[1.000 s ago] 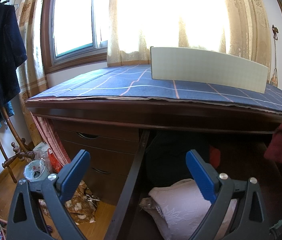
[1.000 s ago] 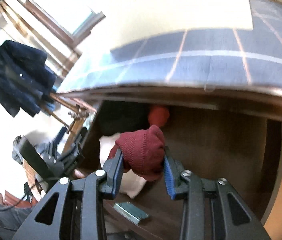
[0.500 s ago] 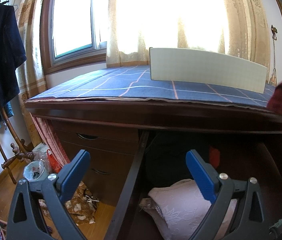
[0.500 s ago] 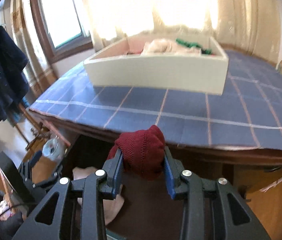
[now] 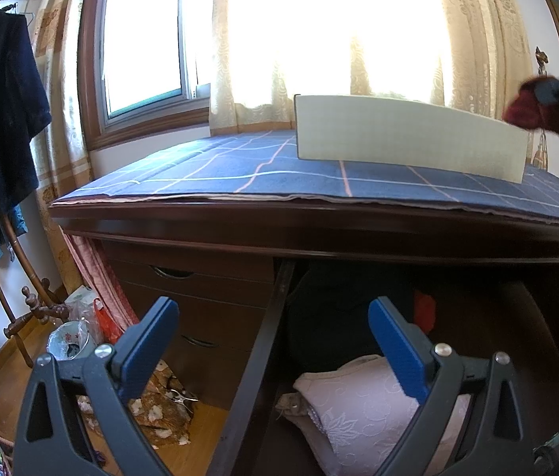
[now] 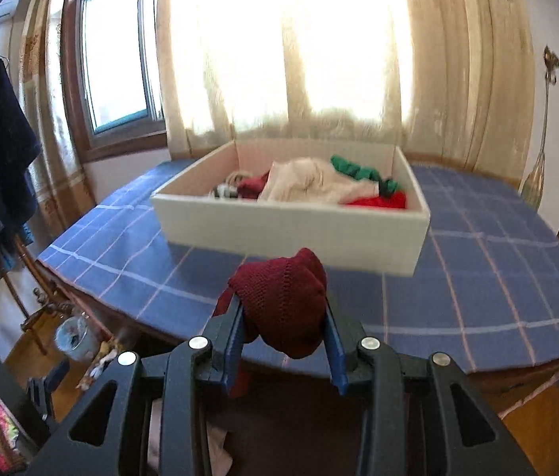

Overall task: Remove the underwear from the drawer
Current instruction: 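Carry the dark red sock with the right gripper over the box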

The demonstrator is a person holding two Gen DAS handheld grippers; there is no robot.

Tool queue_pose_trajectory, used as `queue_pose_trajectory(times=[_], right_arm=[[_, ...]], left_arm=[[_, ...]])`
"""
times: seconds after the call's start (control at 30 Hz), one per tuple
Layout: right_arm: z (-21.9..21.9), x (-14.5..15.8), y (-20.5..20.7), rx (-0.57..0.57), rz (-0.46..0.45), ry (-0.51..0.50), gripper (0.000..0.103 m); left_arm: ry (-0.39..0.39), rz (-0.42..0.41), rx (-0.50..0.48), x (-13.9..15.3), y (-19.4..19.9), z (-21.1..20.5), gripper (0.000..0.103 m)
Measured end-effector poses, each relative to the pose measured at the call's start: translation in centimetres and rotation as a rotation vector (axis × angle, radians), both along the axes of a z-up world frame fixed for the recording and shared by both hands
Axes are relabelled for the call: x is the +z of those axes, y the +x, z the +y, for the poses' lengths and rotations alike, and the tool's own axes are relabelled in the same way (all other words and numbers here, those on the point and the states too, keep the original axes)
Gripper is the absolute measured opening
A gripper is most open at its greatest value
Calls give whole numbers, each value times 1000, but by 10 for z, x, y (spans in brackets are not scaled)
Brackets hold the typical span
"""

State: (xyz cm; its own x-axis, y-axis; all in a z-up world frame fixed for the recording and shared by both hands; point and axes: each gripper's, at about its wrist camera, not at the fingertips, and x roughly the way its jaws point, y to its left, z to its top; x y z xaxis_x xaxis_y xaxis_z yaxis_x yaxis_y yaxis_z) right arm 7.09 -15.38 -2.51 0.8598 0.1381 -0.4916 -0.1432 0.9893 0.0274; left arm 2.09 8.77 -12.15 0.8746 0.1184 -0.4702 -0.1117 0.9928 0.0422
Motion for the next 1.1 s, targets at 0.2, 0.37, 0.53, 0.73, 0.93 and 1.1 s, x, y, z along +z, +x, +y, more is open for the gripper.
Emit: queue_pose_trajectory(times=[0.2, 0.37, 0.53, 0.73, 0.93, 1.1], right_arm=[[9, 17, 19, 0, -49, -32, 39], [13, 29, 35, -10, -74, -49, 39], [18, 45, 54, -25, -104, -81, 39], [24, 59, 81, -19, -119, -107, 39], [35, 70, 108, -2, -166, -125, 39], [50, 67, 135, 15, -150, -120, 39]], left_arm=[[7, -1, -3, -2, -3, -1, 98], [8, -1, -3, -2, -2, -1, 98], [7, -2, -3, -2, -3, -1, 98], [7, -2, -5, -2, -2, -1, 98], [6, -5, -11, -3, -2, -1, 98], [2, -7, -16, -4, -4, 0, 98]])
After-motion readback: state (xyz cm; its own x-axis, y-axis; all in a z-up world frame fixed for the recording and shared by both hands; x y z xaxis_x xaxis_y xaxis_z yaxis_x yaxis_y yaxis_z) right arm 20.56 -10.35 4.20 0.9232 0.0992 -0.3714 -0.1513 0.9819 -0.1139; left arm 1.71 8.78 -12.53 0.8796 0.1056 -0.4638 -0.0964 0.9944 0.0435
